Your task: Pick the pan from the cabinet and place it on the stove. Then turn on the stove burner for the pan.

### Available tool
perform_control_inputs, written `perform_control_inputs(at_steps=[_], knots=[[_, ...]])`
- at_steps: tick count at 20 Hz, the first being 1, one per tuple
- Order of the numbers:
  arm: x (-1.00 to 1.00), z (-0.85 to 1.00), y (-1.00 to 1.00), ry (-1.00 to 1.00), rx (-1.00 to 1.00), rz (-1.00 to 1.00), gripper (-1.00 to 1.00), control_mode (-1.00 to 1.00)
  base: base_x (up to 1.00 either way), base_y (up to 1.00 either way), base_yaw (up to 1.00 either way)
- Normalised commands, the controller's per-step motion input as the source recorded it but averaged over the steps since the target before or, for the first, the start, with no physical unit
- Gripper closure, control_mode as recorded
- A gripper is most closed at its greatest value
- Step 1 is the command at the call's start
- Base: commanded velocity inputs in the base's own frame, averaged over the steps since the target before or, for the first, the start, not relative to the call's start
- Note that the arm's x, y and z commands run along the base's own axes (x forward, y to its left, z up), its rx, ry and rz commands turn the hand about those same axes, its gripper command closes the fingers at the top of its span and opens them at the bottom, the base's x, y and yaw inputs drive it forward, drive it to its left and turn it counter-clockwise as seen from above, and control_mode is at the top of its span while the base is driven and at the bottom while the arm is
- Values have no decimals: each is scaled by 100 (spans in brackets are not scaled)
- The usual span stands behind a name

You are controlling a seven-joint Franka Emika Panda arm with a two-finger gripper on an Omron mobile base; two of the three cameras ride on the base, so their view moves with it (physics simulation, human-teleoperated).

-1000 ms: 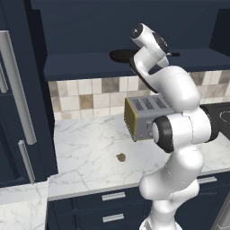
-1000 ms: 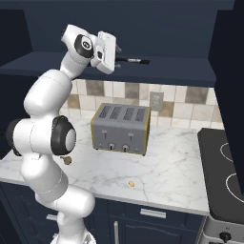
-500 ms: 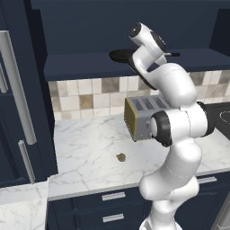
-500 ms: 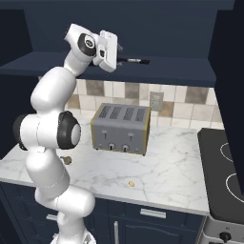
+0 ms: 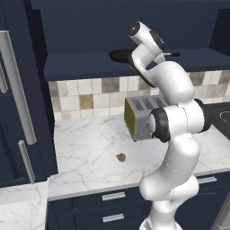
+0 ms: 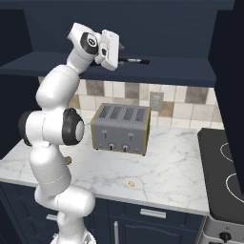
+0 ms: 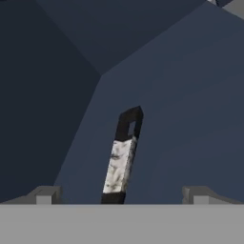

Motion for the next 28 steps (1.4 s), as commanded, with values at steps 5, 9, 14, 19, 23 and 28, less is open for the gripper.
perform_control_inputs(at_steps=[5, 9, 14, 19, 23, 28], knots=[[6, -16, -15, 0, 2, 0, -100, -100, 0, 0, 0], [1, -25, -30, 0, 9, 0, -100, -100, 0, 0, 0], [10, -19, -24, 0, 9, 0, -100, -100, 0, 0, 0], [20, -25, -4, 0, 1, 0, -100, -100, 0, 0, 0], [18, -35, -3, 0, 0, 0, -100, -100, 0, 0, 0], [19, -33, -4, 0, 0, 0, -100, -100, 0, 0, 0]])
